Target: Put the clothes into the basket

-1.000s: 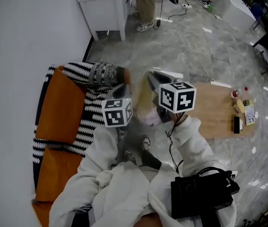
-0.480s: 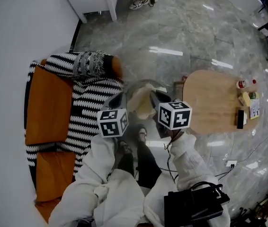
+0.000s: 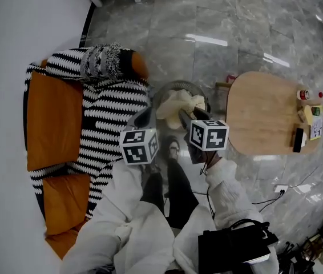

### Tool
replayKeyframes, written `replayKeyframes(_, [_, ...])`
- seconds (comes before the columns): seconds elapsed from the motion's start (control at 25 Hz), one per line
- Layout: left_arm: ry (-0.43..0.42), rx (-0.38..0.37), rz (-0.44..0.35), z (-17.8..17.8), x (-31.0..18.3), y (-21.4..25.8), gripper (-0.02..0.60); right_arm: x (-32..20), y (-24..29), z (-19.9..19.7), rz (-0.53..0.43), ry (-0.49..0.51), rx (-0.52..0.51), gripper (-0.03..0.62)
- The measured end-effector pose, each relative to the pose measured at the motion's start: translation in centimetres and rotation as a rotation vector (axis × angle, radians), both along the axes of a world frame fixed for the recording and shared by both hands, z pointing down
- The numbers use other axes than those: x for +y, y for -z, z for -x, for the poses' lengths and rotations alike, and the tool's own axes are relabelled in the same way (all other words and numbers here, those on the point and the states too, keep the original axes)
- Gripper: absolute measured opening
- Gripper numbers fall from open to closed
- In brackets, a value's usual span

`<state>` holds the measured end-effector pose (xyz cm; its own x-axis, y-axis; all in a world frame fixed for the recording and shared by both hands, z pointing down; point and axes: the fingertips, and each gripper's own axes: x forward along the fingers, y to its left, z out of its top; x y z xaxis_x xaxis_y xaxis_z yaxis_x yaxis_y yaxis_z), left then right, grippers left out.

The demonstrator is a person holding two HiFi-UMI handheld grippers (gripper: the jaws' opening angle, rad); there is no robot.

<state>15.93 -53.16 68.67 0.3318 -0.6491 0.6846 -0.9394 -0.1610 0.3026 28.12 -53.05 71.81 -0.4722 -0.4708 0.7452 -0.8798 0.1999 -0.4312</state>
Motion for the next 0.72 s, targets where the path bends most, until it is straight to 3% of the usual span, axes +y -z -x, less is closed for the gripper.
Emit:
replayKeyframes(0.04, [0.002,-0.001,0.005,0.0,0.1,-0.2,0.000,0.4,-0.9,-0.1,0.038,-0.013,-0.005,0.186])
replayKeyframes(0.16, [0.012,-0.007,0.019,0.3,0.5,-0.7,0.000,1.4,-2.4,-0.9,0.093,-0.041,0.002,0.189])
replayKeyframes(0.28, [0.023,-0.011,0.028,1.0,0.8,-0.8,0.000,1.1,-2.3,-1.5,0.064,-0.056,0.039,0.192])
replayKeyframes(0.72, [0.020,-0.001,0.020,1.9,1.2,0.0,0.000,0.6,-0.4,-0.9,0.032,-0.088,0.028,0.192])
